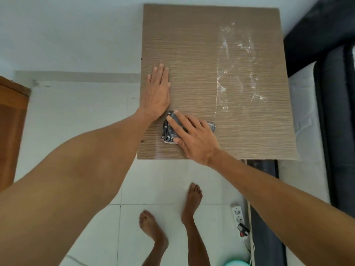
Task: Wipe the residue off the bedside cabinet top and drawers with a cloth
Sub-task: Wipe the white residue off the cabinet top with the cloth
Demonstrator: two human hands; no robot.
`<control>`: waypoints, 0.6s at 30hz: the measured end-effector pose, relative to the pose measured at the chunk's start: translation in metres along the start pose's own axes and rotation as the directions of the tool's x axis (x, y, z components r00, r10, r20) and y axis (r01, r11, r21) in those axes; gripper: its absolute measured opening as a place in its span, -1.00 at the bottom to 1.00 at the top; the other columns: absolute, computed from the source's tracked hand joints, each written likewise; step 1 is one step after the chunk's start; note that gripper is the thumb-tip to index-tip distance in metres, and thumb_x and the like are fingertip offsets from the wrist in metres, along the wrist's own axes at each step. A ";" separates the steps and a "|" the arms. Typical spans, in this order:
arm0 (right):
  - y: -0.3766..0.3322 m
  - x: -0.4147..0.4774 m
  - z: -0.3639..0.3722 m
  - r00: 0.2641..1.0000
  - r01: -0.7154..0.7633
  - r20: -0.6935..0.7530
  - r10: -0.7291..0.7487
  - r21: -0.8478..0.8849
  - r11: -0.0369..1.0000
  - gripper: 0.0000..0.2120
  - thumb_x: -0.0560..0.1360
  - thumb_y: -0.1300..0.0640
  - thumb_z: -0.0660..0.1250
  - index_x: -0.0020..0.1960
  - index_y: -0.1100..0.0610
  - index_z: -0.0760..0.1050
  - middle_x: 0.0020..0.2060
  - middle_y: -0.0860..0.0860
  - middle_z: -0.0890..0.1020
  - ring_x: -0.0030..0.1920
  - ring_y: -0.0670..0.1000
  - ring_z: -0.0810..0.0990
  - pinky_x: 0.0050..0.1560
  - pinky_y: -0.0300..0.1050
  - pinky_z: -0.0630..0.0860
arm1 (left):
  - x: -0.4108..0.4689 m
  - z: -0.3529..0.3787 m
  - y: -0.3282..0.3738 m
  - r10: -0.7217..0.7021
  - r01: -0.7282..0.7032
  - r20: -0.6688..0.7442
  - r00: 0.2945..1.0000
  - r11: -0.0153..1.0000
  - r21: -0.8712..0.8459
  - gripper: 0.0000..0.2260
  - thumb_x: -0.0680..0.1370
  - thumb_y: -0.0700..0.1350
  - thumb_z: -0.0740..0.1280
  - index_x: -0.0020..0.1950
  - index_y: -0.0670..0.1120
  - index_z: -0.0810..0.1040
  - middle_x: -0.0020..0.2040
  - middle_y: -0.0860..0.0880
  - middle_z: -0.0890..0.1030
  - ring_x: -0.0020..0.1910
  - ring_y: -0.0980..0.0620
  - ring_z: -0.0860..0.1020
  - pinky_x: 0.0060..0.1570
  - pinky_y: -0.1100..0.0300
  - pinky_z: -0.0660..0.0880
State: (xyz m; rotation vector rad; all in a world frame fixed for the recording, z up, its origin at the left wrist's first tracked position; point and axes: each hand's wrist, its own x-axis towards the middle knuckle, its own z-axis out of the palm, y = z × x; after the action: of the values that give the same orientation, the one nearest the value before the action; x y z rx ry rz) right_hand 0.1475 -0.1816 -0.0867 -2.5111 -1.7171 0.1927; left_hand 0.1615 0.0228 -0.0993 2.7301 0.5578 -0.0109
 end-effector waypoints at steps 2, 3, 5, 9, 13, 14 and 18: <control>-0.014 -0.016 0.002 0.999 0.037 -0.013 -0.037 0.006 0.999 -0.44 0.63 -0.08 0.14 0.57 0.06 0.15 0.49 0.13 0.32 0.18 0.18 0.44 0.07 0.07 0.35 | -0.008 0.001 0.002 0.015 -0.016 0.025 1.000 1.000 0.003 -0.55 0.68 -0.13 -0.06 0.56 -0.21 0.01 0.58 -0.18 0.02 0.57 -0.14 -0.04 0.53 -0.04 -0.08; -0.021 -0.024 0.004 0.998 0.056 -0.025 -0.056 0.008 0.998 -0.43 0.61 -0.06 0.17 0.56 0.06 0.15 0.46 0.13 0.35 0.11 0.17 0.45 0.02 0.06 0.37 | -0.011 0.001 0.004 0.022 -0.022 0.039 0.999 1.000 0.010 -0.55 0.68 -0.12 -0.07 0.56 -0.21 0.00 0.59 -0.18 0.01 0.57 -0.14 -0.04 0.53 -0.04 -0.09; -0.032 -0.040 0.007 0.992 0.121 -0.042 -0.120 0.008 0.993 -0.35 0.53 0.05 0.30 0.55 0.07 0.13 0.42 0.13 0.38 -0.02 0.15 0.44 -0.06 0.06 0.42 | -0.017 0.000 0.005 0.034 -0.036 0.056 0.998 0.999 0.031 -0.54 0.68 -0.10 -0.08 0.56 -0.21 -0.01 0.59 -0.18 0.00 0.57 -0.14 -0.05 0.53 -0.05 -0.08; -0.036 -0.068 0.009 0.937 0.348 0.029 -0.347 -0.016 0.937 -0.14 0.34 0.23 0.44 0.55 0.03 0.15 0.39 0.10 0.36 -0.04 0.10 0.40 -0.06 0.01 0.44 | -0.024 0.000 0.011 0.045 -0.050 0.080 0.996 0.997 0.060 -0.53 0.68 -0.09 -0.08 0.56 -0.22 -0.02 0.59 -0.19 -0.01 0.57 -0.14 -0.05 0.53 -0.07 -0.07; 0.001 -0.079 -0.004 0.951 0.308 -0.007 -0.308 0.057 0.950 -0.10 0.33 0.30 0.44 0.56 0.03 0.09 0.41 0.09 0.36 -0.05 0.10 0.43 -0.09 0.02 0.46 | -0.019 0.002 0.025 0.037 -0.043 0.083 0.996 0.997 0.065 -0.53 0.68 -0.08 -0.07 0.56 -0.21 -0.01 0.59 -0.18 0.00 0.57 -0.14 -0.04 0.53 -0.08 -0.07; 0.017 -0.075 -0.009 0.968 0.249 -0.044 -0.246 0.083 0.965 -0.08 0.33 0.32 0.45 0.56 0.04 0.07 0.41 0.10 0.34 -0.05 0.11 0.45 -0.10 0.05 0.48 | -0.015 0.003 0.029 0.034 -0.040 0.082 0.996 0.997 0.070 -0.52 0.68 -0.07 -0.07 0.56 -0.21 -0.01 0.59 -0.18 0.00 0.57 -0.13 -0.04 0.53 -0.08 -0.07; 0.103 -0.026 -0.030 0.983 0.110 -0.156 -0.099 0.061 0.992 -0.17 0.39 0.25 0.49 0.53 0.06 0.14 0.37 0.16 0.44 0.00 0.13 0.49 -0.01 0.07 0.51 | 0.002 0.012 0.047 0.028 -0.033 0.064 0.998 0.996 0.087 -0.52 0.68 -0.03 -0.09 0.56 -0.18 -0.05 0.59 -0.17 -0.03 0.57 -0.11 -0.07 0.51 -0.07 -0.11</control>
State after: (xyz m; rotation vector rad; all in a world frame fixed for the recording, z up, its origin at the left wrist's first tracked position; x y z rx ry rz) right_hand 0.2372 -0.2435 -0.0713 -2.3134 -1.7442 0.0490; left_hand 0.1818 -0.0210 -0.0949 2.8120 0.5095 -0.1157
